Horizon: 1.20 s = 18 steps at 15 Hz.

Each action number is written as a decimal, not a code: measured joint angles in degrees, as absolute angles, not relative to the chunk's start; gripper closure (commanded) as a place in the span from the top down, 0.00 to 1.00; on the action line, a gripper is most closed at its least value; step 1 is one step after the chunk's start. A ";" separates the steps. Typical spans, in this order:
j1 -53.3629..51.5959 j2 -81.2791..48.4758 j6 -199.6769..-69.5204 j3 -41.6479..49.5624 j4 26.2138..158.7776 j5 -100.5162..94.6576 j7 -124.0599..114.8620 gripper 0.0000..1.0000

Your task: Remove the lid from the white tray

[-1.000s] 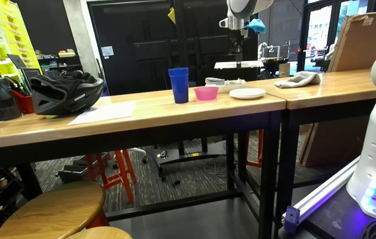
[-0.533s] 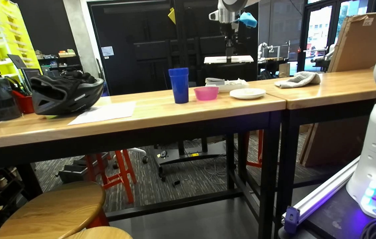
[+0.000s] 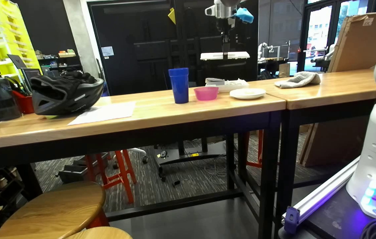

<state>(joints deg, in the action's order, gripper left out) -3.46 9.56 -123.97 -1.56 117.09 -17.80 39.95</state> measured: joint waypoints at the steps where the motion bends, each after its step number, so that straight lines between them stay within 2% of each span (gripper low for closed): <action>1: -3.41 9.59 -122.81 -1.55 117.21 -17.80 39.81 0.05; 18: 0.66 19.50 -121.33 6.92 134.71 -12.61 35.95 0.05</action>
<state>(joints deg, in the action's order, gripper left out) 0.66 19.50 -121.33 6.92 134.71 -12.61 35.95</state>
